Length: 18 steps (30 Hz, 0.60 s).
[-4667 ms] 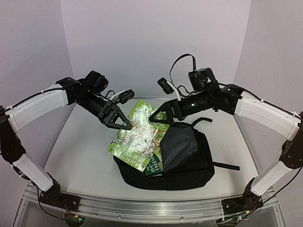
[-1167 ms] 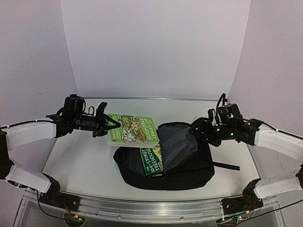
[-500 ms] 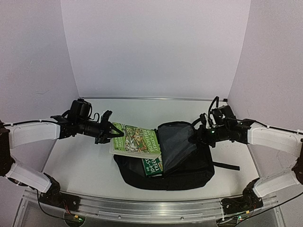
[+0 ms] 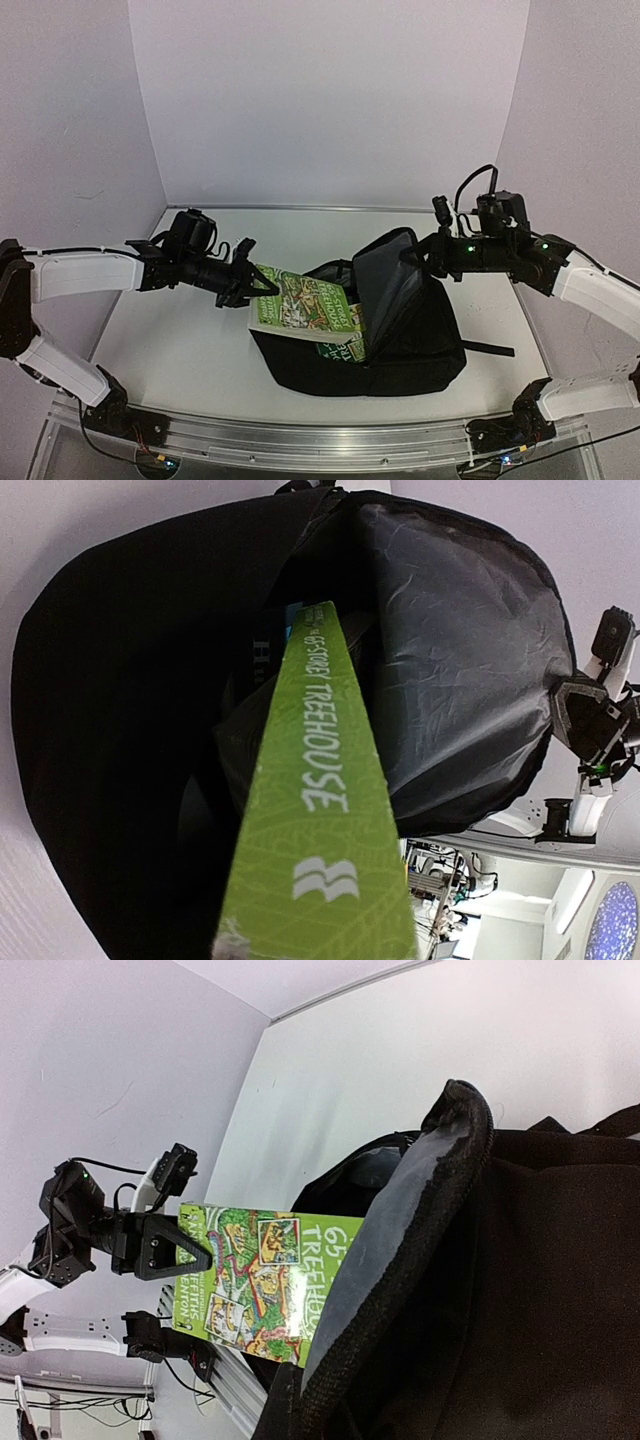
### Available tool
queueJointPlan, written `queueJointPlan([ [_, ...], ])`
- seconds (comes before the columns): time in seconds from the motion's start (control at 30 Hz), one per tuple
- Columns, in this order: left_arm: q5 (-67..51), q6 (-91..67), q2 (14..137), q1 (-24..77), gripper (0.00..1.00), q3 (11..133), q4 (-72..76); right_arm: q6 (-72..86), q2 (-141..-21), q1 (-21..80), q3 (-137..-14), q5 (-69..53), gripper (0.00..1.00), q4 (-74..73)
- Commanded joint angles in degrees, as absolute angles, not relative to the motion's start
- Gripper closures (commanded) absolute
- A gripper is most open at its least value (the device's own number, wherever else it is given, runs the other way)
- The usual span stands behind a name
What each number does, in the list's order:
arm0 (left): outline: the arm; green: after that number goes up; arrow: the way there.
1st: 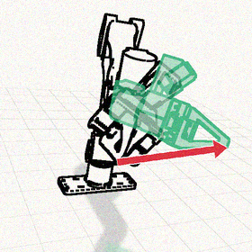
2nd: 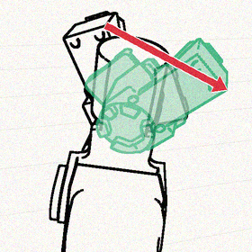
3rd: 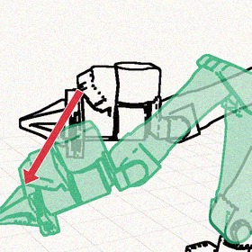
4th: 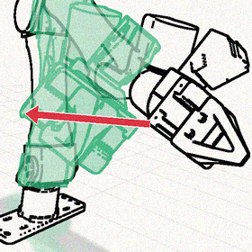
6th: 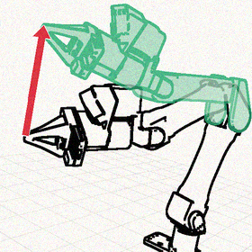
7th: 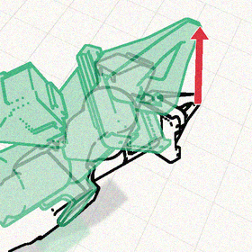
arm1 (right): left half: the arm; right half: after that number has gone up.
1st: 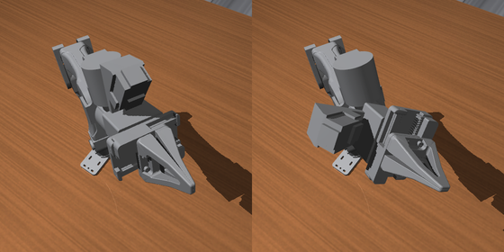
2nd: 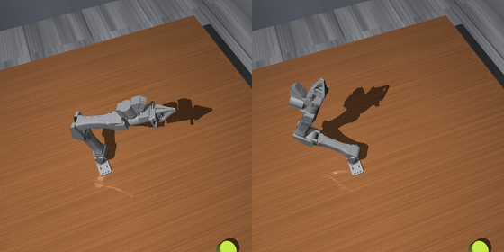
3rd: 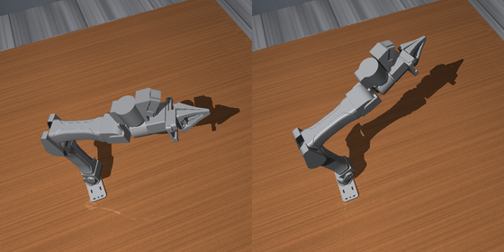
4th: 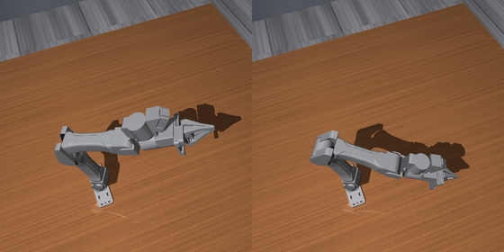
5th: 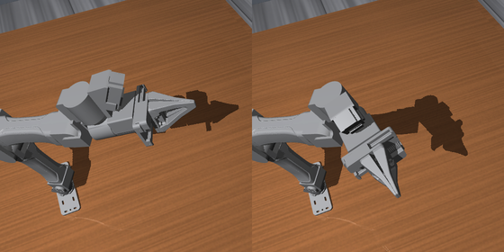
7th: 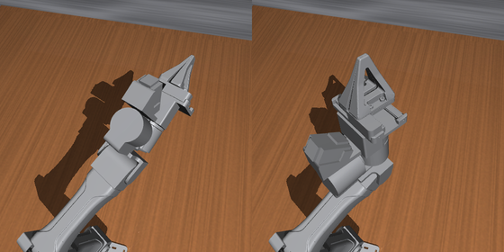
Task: Pack the student bag
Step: Place the book in the student bag.
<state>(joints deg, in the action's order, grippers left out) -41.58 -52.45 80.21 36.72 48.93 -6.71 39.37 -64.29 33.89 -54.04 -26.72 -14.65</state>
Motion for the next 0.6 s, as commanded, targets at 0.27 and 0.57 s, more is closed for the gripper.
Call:
queueJointPlan([
  [0.27, -33.71, -59.37, 91.52, 45.5, 1.0, 57.1, 6.41, 39.53, -63.9, 33.49, -56.0, -29.01, 1.0, -6.16],
  [0.57, -37.03, -59.42, 101.25, 48.75, 1.0, 66.37, 9.15, 40.08, -64.91, 33.58, -55.64, -30.92, 1.0, -2.46],
])
